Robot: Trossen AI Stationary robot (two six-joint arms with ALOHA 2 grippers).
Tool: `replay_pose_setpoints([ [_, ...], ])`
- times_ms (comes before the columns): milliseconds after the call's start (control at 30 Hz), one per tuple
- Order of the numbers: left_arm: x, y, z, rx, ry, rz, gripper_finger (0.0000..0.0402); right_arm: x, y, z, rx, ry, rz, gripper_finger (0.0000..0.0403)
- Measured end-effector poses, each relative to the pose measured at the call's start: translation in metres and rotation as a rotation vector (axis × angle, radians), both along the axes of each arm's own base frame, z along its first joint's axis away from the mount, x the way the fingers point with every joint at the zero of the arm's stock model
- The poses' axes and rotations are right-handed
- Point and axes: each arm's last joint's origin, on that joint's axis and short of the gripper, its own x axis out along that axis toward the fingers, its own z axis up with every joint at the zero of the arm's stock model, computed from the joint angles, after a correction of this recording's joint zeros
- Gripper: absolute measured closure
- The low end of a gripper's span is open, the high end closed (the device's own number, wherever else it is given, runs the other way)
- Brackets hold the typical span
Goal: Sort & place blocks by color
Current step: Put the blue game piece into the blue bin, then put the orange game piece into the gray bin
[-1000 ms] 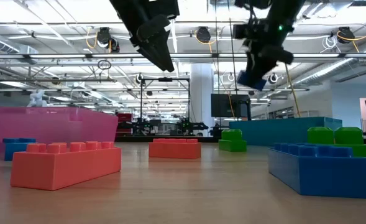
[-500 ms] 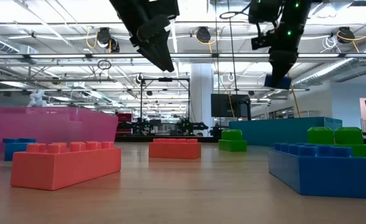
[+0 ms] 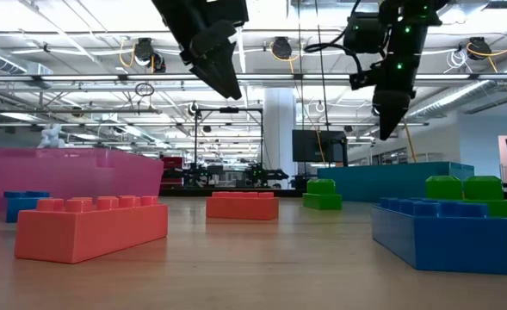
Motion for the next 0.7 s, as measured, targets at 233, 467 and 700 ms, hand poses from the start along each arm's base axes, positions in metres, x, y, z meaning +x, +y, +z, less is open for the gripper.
replay_pose_setpoints([
  [233, 0.002, 0.0, 0.001, -0.001, -0.021, 0.0, 0.0094, 0.004, -0.002, 0.002, -0.024, -0.05, 0.003, 0.01],
  [467, 0.006, 0.0, 0.004, -0.001, -0.075, -0.002, 0.0094, 0.019, -0.005, 0.01, -0.006, -0.241, 0.13, 0.0097],
  [700, 0.011, -0.001, 0.009, -0.019, -0.152, 0.005, 0.0094, 0.026, 0.007, 0.012, 0.147, -0.359, 0.233, 0.0097],
])
